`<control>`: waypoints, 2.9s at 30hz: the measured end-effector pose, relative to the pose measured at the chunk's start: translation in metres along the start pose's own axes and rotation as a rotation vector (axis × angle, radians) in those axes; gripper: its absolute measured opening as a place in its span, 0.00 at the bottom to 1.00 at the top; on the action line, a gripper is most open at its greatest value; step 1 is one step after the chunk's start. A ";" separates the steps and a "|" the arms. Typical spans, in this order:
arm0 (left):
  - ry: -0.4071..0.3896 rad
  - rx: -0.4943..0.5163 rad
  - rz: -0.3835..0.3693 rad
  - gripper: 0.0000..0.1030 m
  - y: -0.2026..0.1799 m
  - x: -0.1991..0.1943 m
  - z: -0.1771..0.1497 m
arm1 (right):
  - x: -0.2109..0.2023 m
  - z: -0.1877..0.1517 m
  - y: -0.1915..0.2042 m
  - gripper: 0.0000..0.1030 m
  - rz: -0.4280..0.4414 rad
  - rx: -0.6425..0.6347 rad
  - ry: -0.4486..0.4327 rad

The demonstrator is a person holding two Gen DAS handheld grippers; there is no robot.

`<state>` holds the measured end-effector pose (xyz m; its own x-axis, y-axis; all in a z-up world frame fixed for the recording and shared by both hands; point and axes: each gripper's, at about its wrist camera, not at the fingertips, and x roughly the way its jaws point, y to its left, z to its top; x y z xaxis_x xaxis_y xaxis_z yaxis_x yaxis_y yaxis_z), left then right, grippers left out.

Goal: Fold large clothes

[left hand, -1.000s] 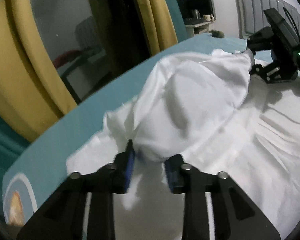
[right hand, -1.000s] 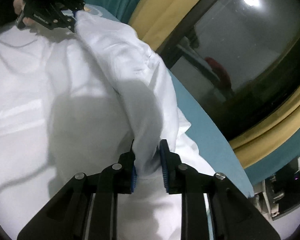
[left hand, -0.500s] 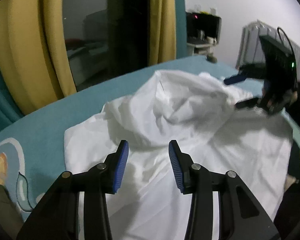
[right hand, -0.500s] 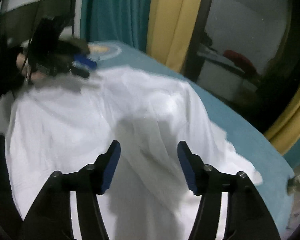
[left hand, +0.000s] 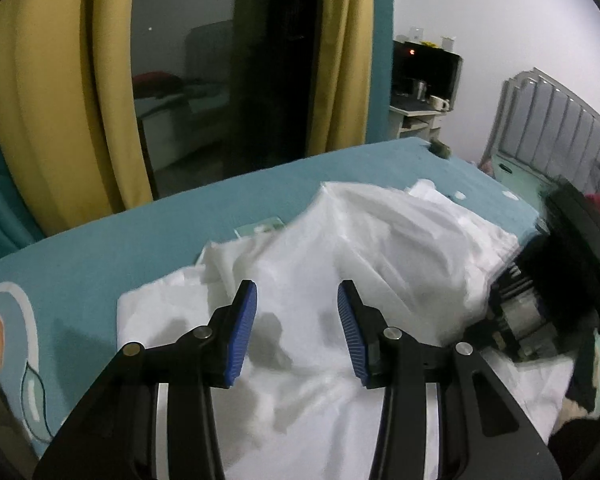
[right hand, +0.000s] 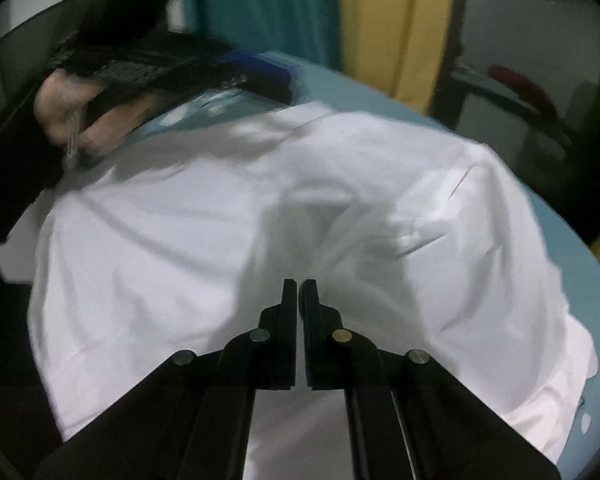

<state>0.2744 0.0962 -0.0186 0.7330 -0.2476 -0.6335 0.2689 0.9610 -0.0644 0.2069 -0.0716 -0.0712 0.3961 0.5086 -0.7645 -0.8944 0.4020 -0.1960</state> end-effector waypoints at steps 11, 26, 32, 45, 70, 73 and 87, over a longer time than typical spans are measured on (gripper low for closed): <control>0.054 -0.181 0.037 0.44 0.022 0.099 0.073 | -0.030 -0.010 0.006 0.06 0.029 -0.007 -0.064; 0.209 0.036 -0.144 0.44 -0.020 0.122 0.020 | -0.048 0.032 -0.177 0.49 -0.241 0.435 -0.204; 0.225 0.072 -0.138 0.44 -0.020 0.111 0.008 | -0.011 0.034 -0.188 0.49 -0.181 0.477 -0.077; 0.225 0.097 -0.099 0.44 -0.006 0.058 -0.010 | -0.009 -0.014 -0.100 0.56 -0.429 0.022 0.035; 0.013 -0.072 0.102 0.50 -0.007 -0.044 -0.045 | -0.070 -0.039 -0.085 0.79 -0.568 0.224 -0.066; -0.037 -0.144 0.162 0.51 0.007 -0.079 -0.064 | -0.091 -0.058 -0.076 0.79 -0.571 0.272 -0.076; -0.045 -0.424 0.404 0.57 0.055 -0.157 -0.180 | -0.147 -0.151 -0.059 0.79 -0.591 0.647 -0.066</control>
<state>0.0616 0.2103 -0.0614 0.7540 0.1527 -0.6389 -0.3039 0.9434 -0.1331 0.1704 -0.2852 -0.0405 0.7865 0.1154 -0.6067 -0.2539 0.9560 -0.1472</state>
